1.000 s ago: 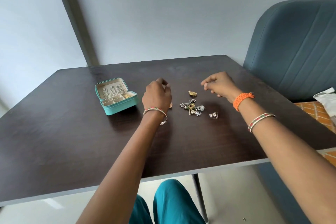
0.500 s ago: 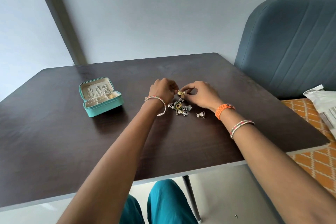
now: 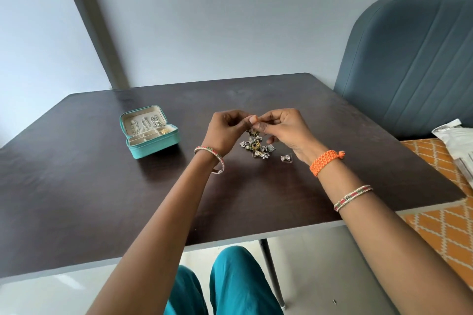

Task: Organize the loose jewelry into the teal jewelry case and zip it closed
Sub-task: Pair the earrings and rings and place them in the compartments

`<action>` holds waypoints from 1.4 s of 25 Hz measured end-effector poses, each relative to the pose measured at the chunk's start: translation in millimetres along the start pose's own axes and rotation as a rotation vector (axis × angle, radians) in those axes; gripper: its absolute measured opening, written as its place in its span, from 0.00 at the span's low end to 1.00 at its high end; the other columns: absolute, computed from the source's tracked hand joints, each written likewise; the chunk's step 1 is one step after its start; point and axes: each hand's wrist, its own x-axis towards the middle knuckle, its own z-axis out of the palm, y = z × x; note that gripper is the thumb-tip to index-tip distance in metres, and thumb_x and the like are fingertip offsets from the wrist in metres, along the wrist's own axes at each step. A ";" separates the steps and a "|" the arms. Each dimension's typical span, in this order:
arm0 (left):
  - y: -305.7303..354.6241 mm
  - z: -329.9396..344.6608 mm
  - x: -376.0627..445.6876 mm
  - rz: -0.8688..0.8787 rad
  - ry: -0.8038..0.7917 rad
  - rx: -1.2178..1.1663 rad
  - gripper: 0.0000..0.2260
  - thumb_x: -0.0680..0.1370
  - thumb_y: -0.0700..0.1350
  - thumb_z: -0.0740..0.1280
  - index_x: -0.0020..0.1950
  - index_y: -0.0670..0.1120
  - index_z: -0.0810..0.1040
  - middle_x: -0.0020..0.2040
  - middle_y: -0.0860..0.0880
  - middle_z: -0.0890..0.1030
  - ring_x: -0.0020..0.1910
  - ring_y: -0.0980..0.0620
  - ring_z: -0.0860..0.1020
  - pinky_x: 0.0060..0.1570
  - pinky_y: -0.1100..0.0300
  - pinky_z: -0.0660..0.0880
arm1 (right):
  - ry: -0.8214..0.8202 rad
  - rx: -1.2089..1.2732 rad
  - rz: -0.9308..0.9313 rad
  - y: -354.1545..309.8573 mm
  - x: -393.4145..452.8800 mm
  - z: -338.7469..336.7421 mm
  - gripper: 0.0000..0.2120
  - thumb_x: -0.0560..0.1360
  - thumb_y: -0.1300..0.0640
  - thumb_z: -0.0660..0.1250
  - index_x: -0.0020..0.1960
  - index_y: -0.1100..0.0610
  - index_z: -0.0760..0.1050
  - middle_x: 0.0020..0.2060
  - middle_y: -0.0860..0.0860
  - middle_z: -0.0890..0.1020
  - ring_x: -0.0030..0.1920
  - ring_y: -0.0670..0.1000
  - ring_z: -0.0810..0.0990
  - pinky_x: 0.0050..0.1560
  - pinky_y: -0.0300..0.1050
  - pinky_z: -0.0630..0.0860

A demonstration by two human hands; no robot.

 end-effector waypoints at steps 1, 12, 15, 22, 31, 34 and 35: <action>0.8 -1.5 -5.5 -0.063 0.008 -0.074 0.05 0.75 0.42 0.69 0.46 0.41 0.81 0.33 0.50 0.79 0.27 0.63 0.74 0.27 0.69 0.71 | 0.018 0.048 0.015 -2.9 -3.2 4.2 0.04 0.69 0.60 0.74 0.42 0.58 0.81 0.36 0.53 0.83 0.30 0.45 0.79 0.27 0.35 0.75; -16.1 1.5 -22.2 -0.286 0.290 -0.375 0.05 0.73 0.40 0.72 0.37 0.45 0.79 0.25 0.54 0.80 0.25 0.60 0.77 0.26 0.68 0.73 | 0.095 -0.330 0.067 -2.6 -7.4 8.0 0.08 0.74 0.62 0.66 0.47 0.55 0.83 0.42 0.51 0.85 0.44 0.47 0.82 0.53 0.45 0.79; -23.7 2.6 -24.7 -0.216 0.291 -0.287 0.05 0.72 0.42 0.72 0.37 0.48 0.79 0.31 0.49 0.80 0.30 0.55 0.77 0.28 0.67 0.73 | 0.149 -0.767 0.154 6.9 -12.9 3.3 0.04 0.71 0.48 0.69 0.41 0.48 0.82 0.37 0.45 0.81 0.50 0.51 0.79 0.59 0.51 0.69; -26.5 8.0 -29.4 -0.156 0.177 -0.182 0.06 0.73 0.41 0.71 0.37 0.49 0.79 0.32 0.50 0.80 0.30 0.58 0.77 0.30 0.67 0.74 | 0.113 -0.852 0.101 2.8 -12.2 17.0 0.03 0.72 0.50 0.69 0.39 0.47 0.80 0.35 0.43 0.79 0.49 0.50 0.77 0.50 0.46 0.61; -32.5 2.9 -29.5 -0.162 0.104 -0.251 0.04 0.76 0.40 0.68 0.48 0.42 0.79 0.33 0.51 0.79 0.29 0.63 0.76 0.34 0.68 0.76 | 0.102 -0.732 -0.304 -3.7 -21.9 21.2 0.04 0.75 0.55 0.64 0.42 0.51 0.74 0.35 0.45 0.79 0.37 0.47 0.78 0.37 0.43 0.74; -35.4 1.6 -28.9 -0.168 0.068 -0.146 0.02 0.74 0.42 0.70 0.44 0.45 0.81 0.34 0.50 0.80 0.31 0.57 0.77 0.37 0.64 0.77 | 0.083 -0.609 -0.245 0.4 -22.4 29.9 0.05 0.75 0.60 0.66 0.40 0.53 0.77 0.33 0.48 0.80 0.34 0.46 0.78 0.35 0.42 0.76; -36.0 2.3 -28.7 -0.170 0.072 -0.103 0.02 0.74 0.42 0.70 0.41 0.47 0.81 0.34 0.49 0.81 0.30 0.55 0.77 0.38 0.62 0.77 | 0.110 -0.585 -0.221 2.8 -22.6 31.5 0.06 0.74 0.61 0.66 0.40 0.54 0.78 0.33 0.48 0.80 0.33 0.45 0.78 0.35 0.40 0.76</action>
